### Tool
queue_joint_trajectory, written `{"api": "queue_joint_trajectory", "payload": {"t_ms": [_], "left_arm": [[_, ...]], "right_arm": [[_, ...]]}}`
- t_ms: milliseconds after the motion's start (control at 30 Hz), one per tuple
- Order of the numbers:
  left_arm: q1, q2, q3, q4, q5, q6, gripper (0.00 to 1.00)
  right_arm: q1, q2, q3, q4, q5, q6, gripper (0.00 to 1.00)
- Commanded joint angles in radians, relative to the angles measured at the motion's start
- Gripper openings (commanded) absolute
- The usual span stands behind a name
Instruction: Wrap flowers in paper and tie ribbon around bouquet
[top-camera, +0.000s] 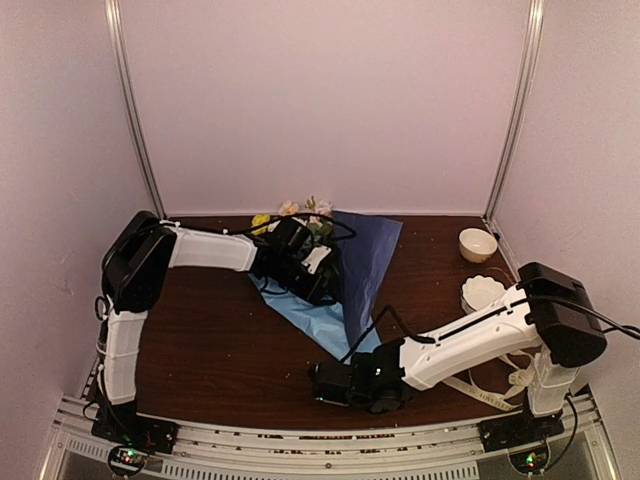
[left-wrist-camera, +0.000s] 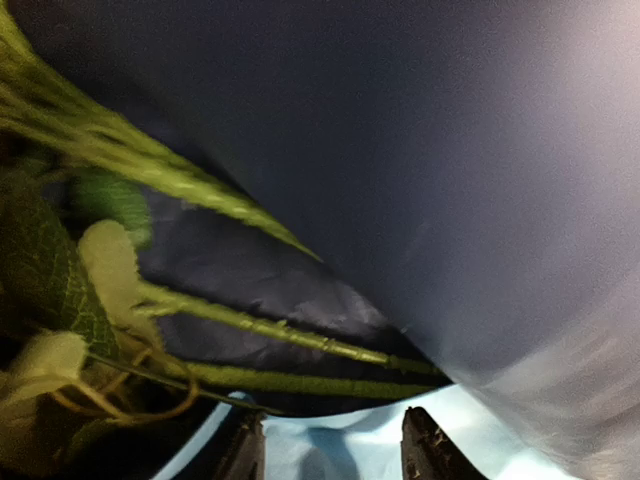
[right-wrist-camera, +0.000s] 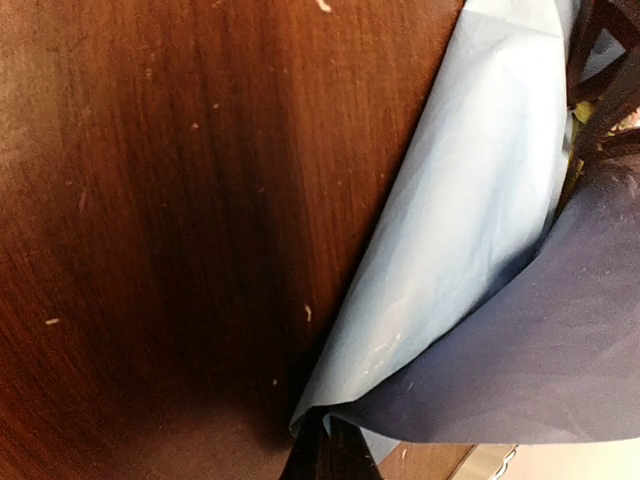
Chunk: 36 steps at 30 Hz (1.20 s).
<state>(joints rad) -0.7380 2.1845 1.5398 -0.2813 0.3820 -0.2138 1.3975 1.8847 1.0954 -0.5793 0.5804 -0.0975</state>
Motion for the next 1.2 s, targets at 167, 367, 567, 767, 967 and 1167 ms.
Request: {"api": "queue_joint_trajectory", "payload": {"t_ms": [167, 367, 567, 767, 967, 1167], "left_arm": [[0.061, -0.129, -0.083, 0.079, -0.029, -0.008, 0.55], [0.087, -0.256, -0.067, 0.012, -0.048, 0.009, 0.59], [0.092, -0.455, -0.063, -0.079, -0.156, -0.038, 0.71], [0.056, -0.606, -0.185, -0.055, -0.12, -0.164, 0.96], [-0.012, -0.649, -0.284, 0.042, -0.09, -0.212, 0.98], [-0.036, -0.577, -0.234, 0.024, -0.15, -0.21, 0.98]], "right_arm": [[0.008, 0.124, 0.066, -0.008, -0.004, -0.091, 0.0], [0.007, 0.143, 0.077, -0.026, -0.011, -0.096, 0.0], [0.005, 0.153, 0.09, -0.039, -0.019, -0.1, 0.0], [0.005, 0.163, 0.101, -0.045, -0.02, -0.101, 0.0], [0.005, 0.166, 0.108, -0.051, -0.019, -0.102, 0.0], [0.007, 0.166, 0.108, -0.051, -0.018, -0.103, 0.0]]}}
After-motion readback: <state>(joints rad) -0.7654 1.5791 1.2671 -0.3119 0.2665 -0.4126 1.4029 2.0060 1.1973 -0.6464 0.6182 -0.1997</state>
